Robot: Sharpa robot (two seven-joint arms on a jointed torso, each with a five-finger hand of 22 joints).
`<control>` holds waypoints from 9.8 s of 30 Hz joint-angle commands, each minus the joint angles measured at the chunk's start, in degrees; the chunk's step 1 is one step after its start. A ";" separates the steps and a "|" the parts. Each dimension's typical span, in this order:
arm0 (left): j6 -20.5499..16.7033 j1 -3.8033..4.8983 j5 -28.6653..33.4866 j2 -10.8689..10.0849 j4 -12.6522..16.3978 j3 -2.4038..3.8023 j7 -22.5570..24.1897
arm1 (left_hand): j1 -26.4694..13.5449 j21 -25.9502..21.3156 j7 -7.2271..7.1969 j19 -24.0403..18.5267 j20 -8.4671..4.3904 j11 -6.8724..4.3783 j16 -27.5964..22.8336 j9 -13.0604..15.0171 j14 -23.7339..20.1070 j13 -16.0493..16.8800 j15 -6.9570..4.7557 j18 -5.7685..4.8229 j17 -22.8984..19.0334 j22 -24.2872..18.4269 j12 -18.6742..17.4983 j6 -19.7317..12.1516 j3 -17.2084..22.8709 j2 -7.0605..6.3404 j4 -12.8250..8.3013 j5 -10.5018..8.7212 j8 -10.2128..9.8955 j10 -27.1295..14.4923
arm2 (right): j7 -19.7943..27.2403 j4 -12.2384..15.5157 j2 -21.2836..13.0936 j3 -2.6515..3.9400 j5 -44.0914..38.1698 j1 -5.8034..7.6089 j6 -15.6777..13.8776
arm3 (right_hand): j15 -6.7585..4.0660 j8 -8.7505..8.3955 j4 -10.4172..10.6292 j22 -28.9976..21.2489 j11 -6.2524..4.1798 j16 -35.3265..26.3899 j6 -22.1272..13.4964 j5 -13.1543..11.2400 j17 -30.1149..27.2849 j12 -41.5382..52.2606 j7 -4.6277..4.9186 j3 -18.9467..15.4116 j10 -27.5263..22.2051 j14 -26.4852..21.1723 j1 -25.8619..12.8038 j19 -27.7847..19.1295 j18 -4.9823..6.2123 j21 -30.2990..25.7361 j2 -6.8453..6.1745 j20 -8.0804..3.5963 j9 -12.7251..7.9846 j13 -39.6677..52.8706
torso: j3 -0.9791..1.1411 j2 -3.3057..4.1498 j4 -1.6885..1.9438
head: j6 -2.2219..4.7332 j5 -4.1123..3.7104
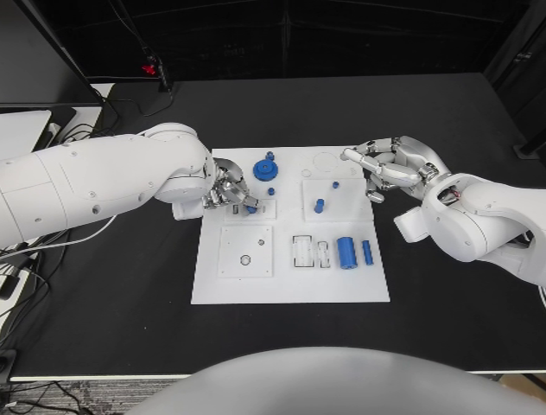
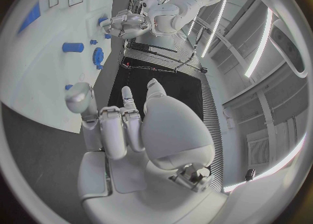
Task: Assemble the parts on the task board
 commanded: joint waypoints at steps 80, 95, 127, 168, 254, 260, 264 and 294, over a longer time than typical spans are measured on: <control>2.43 -0.13 -0.26 0.69 -1.49 -0.13 -2.74 | 6.35 0.18 -0.12 6.07 -0.78 -0.40 0.05 1.63 5.91 14.91 -0.64 -0.37 15.08 15.10 0.13 -0.26 6.07 -2.68 0.08 -0.69 -0.51 6.09 | 0.07 0.29 -0.08 0.00 0.13 0.04 0.67 | -0.03 0.52 0.03 -0.14 0.14 -0.30 -0.53 0.54 10.35 -0.25 -0.06 -0.51 6.07 3.14 0.10 -0.51 1.00 -0.39 0.71 -0.12 0.09 14.93 | -0.01 -0.01 -0.01 | 0.01 -0.11; 2.67 -0.13 -0.27 1.01 -1.63 -0.13 -2.94 | 5.76 0.18 0.08 6.07 -0.71 -0.21 0.05 1.55 5.91 14.91 -0.51 -0.37 15.08 15.10 0.13 -0.49 6.07 -3.00 0.07 -1.31 -0.93 6.09 | 0.00 0.28 -0.08 0.00 0.13 0.04 0.75 | -0.03 0.60 0.05 -0.09 0.15 -0.27 -0.58 0.61 10.38 -0.25 -0.06 -0.57 6.07 3.17 0.02 -0.46 0.98 -0.34 0.82 -0.12 0.10 14.93 | 0.02 0.00 0.00 | 0.01 -0.18; 3.51 -0.17 -0.27 1.07 -1.70 -0.13 -2.35 | -7.08 0.18 0.84 6.07 0.07 0.55 0.05 0.64 5.91 14.91 0.31 -0.37 15.08 15.10 0.13 0.48 -0.63 -5.33 0.18 -8.69 -3.34 6.09 | -0.10 0.20 0.01 -0.01 0.13 0.04 0.94 | -0.03 0.70 0.03 -0.06 0.15 -0.23 -0.62 0.70 10.44 -0.25 -0.06 -0.63 6.07 3.20 -0.02 -0.41 0.96 -0.30 0.92 -0.12 0.10 14.93 | 0.02 0.00 0.03 | 0.01 -0.27; 1.04 -0.17 -0.27 0.50 -1.25 -0.13 -1.21 | 6.13 0.18 0.11 6.07 -0.54 -0.19 0.05 2.04 5.91 14.91 -0.39 -0.37 15.08 15.10 0.13 0.50 9.86 -3.26 -0.36 5.00 -2.96 6.09 | -0.44 0.10 -0.06 -0.01 0.13 0.04 0.98 | -0.02 0.79 0.02 -0.10 0.14 -0.24 -0.64 0.76 10.41 -0.25 -0.06 -0.68 6.07 3.18 -0.03 -0.46 0.98 -0.41 0.97 -0.12 0.11 14.93 | 0.02 -0.05 0.06 | 0.01 -0.19; 3.05 -0.38 -0.28 0.41 -0.89 -0.13 -2.03 | -1.99 0.18 0.67 6.07 -0.08 0.36 0.05 1.51 5.91 14.91 0.16 -0.37 15.08 15.10 0.13 0.46 8.34 -5.59 0.17 2.08 -4.35 6.09 | -0.63 -0.06 0.01 -0.02 0.13 0.03 1.05 | -0.02 1.01 -0.01 -0.14 0.14 -0.26 -0.76 0.87 10.36 -0.25 -0.07 -0.84 6.07 3.15 -0.02 -0.50 1.01 -0.56 1.09 -0.11 0.11 14.93 | 0.02 -0.01 0.02 | 0.01 -0.25; 3.12 -0.38 -0.28 0.36 -0.87 -0.13 -1.89 | -4.57 0.18 0.75 6.07 -0.02 0.43 0.05 1.30 5.91 14.91 0.23 -0.37 15.08 15.10 0.13 0.61 7.11 -6.28 0.21 1.35 -4.64 6.09 | -0.72 -0.08 0.03 -0.02 0.13 0.03 1.08 | -0.02 1.01 -0.01 -0.14 0.14 -0.26 -0.76 0.87 10.36 -0.25 -0.07 -0.84 6.07 3.15 -0.02 -0.50 1.01 -0.56 1.09 -0.11 0.11 14.93 | 0.01 -0.02 -0.01 | 0.01 -0.18; 3.24 -0.38 -0.28 0.31 -0.82 -0.13 -1.66 | -7.23 0.18 0.81 6.07 0.04 0.49 0.05 1.15 5.91 14.91 0.30 -0.37 15.08 15.10 0.13 0.85 5.88 -6.67 0.22 -0.37 -4.82 6.09 | -0.73 -0.11 0.05 -0.02 0.13 0.03 1.11 | -0.02 1.01 -0.01 -0.14 0.14 -0.26 -0.76 0.87 10.36 -0.25 -0.07 -0.84 6.07 3.15 -0.02 -0.50 1.01 -0.56 1.09 -0.11 0.11 14.93 | 0.00 -0.03 0.01 | 0.01 -0.18; 0.53 -0.40 -0.26 -0.84 0.38 -0.12 0.93 | -12.45 0.18 0.75 6.07 0.13 0.45 0.05 5.65 5.91 14.91 0.31 -0.37 15.08 15.10 0.13 -1.53 2.05 -5.56 0.10 -7.94 -0.32 6.09 | -0.98 -0.23 0.08 -0.02 0.12 0.02 1.32 | -0.02 1.11 -0.03 -0.14 0.14 -0.21 -0.81 0.92 10.43 -0.25 -0.07 -0.88 6.07 3.20 0.03 -0.49 1.01 -0.59 1.16 -0.11 0.11 14.93 | -0.01 0.03 0.00 | 0.01 -0.22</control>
